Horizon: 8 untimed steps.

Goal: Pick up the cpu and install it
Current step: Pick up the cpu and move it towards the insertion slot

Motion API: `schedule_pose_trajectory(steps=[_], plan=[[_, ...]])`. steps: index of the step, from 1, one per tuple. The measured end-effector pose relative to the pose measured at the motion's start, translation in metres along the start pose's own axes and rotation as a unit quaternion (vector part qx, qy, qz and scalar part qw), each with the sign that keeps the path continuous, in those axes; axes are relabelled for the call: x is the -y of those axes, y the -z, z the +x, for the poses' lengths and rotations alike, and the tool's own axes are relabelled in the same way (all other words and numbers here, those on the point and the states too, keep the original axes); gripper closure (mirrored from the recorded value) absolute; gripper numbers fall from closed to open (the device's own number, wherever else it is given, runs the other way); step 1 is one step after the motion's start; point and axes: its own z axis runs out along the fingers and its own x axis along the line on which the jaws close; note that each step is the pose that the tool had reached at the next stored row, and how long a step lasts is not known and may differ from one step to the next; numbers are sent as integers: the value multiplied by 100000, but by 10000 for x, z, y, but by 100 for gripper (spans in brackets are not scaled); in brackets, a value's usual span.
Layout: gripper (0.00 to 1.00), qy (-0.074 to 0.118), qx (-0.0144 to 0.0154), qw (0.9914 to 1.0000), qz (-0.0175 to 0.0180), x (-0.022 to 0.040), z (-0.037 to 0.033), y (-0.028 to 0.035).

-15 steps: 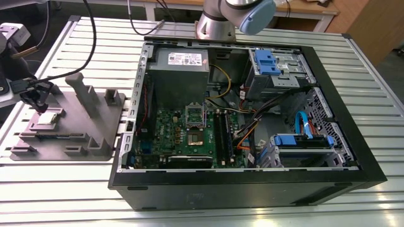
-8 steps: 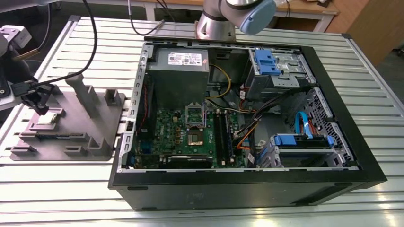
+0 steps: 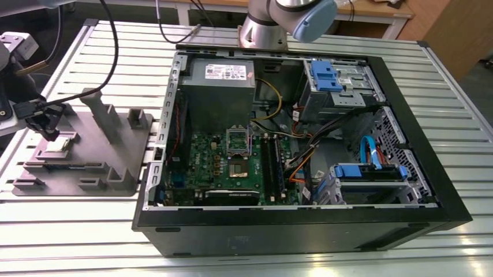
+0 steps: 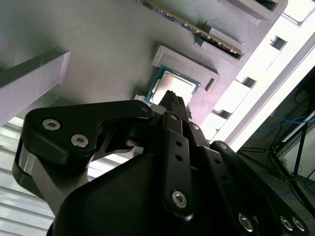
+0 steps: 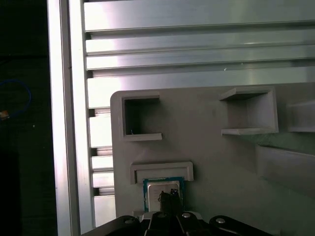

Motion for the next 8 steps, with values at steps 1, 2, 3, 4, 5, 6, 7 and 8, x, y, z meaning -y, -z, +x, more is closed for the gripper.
schedule_pose_trajectory(steps=[1,2,3,4,5,6,7,8], plan=[[89,0,-1,100000,1,0,0,0],[89,-1,0,100000,2,0,0,0],[89,-2,0,100000,1,0,0,0],[89,0,0,100000,2,0,0,-1],[89,1,0,100000,1,0,0,-1],[89,-1,1,100000,1,0,0,-1],[89,0,-1,100000,0,0,0,-1],[89,-1,1,100000,1,0,0,-1]])
